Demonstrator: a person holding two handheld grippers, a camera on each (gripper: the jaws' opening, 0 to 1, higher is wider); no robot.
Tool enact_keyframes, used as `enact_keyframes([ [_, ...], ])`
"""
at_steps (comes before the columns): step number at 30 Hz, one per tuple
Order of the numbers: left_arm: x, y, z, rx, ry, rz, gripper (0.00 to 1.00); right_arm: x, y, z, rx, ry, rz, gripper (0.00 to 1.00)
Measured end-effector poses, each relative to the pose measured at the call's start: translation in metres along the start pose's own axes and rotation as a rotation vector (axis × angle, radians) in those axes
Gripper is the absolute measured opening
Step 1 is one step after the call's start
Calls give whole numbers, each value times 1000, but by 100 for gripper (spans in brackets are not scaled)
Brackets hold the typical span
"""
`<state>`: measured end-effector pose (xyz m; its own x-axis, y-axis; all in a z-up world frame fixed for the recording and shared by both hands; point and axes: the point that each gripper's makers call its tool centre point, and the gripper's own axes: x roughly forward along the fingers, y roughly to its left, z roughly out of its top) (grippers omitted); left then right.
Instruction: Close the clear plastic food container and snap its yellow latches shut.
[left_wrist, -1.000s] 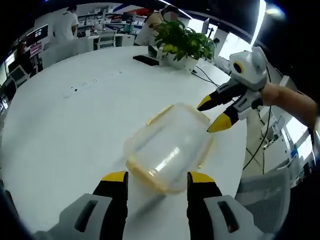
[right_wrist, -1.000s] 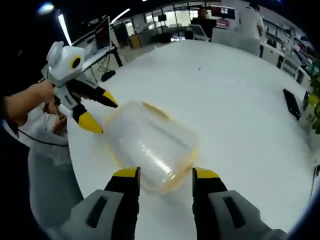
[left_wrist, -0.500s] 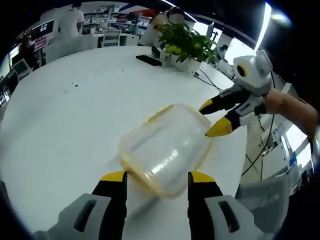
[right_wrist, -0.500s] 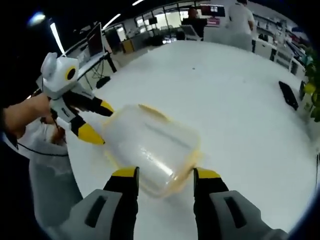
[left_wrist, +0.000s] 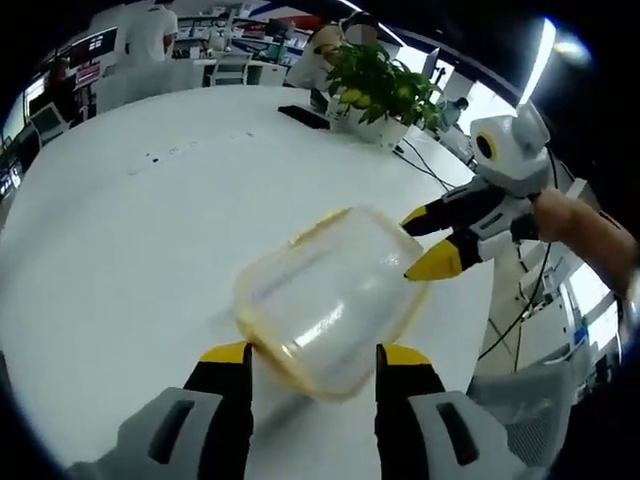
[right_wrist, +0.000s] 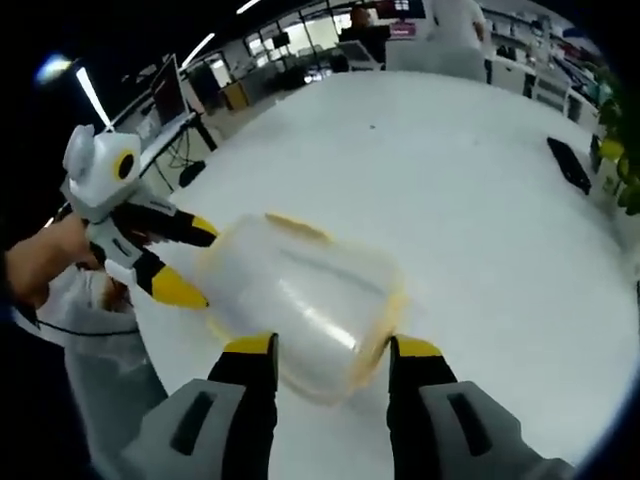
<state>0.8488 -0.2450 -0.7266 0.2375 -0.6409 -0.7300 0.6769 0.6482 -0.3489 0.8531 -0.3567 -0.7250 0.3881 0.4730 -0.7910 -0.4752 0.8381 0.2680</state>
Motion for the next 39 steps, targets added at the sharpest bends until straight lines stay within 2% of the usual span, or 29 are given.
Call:
enact_keyframes([
  [1,1,12,-2,-29,-1,66,40,4,4,-3,82,7,-3,38],
  [2,2,9,-3,0,9,55,40,7,0,-2,20,-1,-6,37],
  [7,-6,8,-2,8,38,59,40,9,0,-2,37,-12,-15,38],
  [22,-8,10,-4,10,13,53,41,3,5,0,67,-39,-30,38],
  [39,-23,13,-21,18,42,46,41,4,27,-6,78,-52,-38,38],
])
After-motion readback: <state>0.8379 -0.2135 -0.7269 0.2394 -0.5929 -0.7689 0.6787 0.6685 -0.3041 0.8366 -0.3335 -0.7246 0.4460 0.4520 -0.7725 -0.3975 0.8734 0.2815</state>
